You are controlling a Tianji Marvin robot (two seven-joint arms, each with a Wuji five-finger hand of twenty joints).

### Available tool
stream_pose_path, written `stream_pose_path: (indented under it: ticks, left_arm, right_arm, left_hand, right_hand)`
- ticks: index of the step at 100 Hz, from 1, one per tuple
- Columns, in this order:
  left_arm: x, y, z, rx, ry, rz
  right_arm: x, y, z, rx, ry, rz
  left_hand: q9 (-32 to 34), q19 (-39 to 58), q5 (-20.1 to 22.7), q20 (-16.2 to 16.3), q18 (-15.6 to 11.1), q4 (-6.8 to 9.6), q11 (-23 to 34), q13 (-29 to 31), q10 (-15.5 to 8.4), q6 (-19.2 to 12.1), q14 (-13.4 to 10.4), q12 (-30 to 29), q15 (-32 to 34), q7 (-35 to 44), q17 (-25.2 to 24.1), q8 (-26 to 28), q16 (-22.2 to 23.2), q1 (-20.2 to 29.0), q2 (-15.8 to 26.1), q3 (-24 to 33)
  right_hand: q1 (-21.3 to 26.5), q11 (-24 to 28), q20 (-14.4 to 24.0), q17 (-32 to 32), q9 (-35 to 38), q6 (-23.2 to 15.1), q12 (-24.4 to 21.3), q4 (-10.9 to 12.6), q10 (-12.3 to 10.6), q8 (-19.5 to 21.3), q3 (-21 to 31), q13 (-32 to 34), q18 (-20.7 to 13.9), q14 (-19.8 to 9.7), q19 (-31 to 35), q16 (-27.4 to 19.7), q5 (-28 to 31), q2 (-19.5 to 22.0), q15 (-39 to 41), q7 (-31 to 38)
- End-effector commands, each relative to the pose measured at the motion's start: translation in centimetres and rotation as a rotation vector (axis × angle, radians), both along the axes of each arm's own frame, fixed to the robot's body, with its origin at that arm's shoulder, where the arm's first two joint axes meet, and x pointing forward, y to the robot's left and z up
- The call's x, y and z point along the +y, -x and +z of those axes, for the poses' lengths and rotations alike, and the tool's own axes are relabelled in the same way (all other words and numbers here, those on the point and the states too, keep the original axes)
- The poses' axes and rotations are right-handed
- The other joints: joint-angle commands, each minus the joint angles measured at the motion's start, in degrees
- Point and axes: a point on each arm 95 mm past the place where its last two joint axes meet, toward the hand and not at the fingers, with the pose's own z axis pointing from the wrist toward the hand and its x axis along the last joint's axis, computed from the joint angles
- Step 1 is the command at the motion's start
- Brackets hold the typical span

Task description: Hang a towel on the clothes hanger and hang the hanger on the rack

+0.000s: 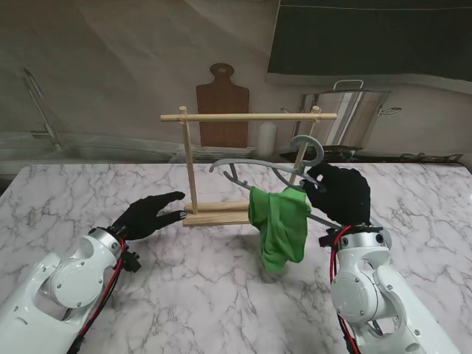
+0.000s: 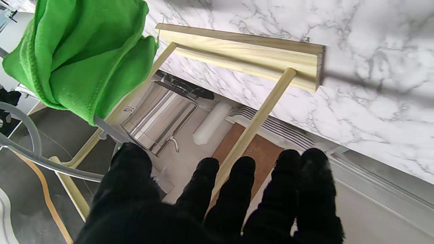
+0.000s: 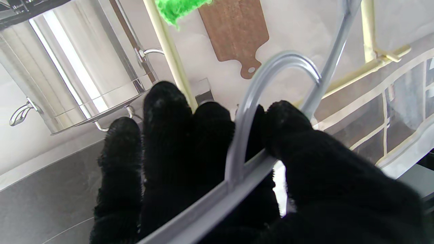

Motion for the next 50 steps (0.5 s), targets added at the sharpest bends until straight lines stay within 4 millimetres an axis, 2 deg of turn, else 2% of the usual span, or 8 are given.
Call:
stream_pose_path:
  ticks: [1, 29, 50]
  left_arm:
    - [0.3, 0.1, -0.9, 0.029, -0.006, 0.007]
    - [0.8, 0.0, -1.3, 0.040, -0.032, 0.039]
    - [1.0, 0.0, -1.5, 0.050, -0.036, 0.056]
  right_arm:
    - [0.3, -0.3, 0.6, -0.011, -0.006, -0.008]
    - [1.0, -1.8, 1.6, -0.008, -0.012, -0.051]
    - [2.0, -2.7, 3.0, -0.015, -0.037, -0.081]
  left_hand:
    - [0.71, -41.53, 1.41, 1.22, 1.24, 0.30, 0.01, 0.81, -0.68, -0.96, -1.27, 0.81, -0.01, 0.51, -0.22, 0.91, 0.98, 1.17, 2.74, 0.03]
    - [0.72, -41.82, 1.55, 1.48, 1.16, 0.30, -0.06, 0.67, -0.67, -0.81, -1.08, 0.97, -0.16, 0.42, -0.26, 1.10, 1.11, 1.34, 2.78, 0.04]
    - [2.67, -41.17, 4.68, 2.03, 1.48, 0.31, 0.44, 1.53, -0.62, -0.57, -1.10, 1.27, 0.23, 1.71, 0.32, 1.77, 1.34, 1.91, 2.75, 0.10]
  right_hand:
    - [1.70, 3.27, 1.03, 0.16, 2.57, -0.29, -0.05, -1.16, 1.95, -0.79, 2.56, 2.80, 0.20, -1.36, 1.68, -0.36, 2.19, -0.37, 1.63, 2.08]
    - [1.85, 3.38, 1.21, 0.47, 3.02, 0.07, -0.19, -1.08, 1.82, -1.19, 2.50, 3.20, 0.19, -1.33, 2.40, -0.55, 2.48, -0.53, 1.91, 2.15]
    - [1.36, 3.75, 1.56, 2.04, 4.91, 1.08, -0.61, -1.11, 1.37, -2.42, 3.24, 4.79, 0.24, -1.51, 3.92, -0.66, 3.57, -1.67, 3.27, 2.31]
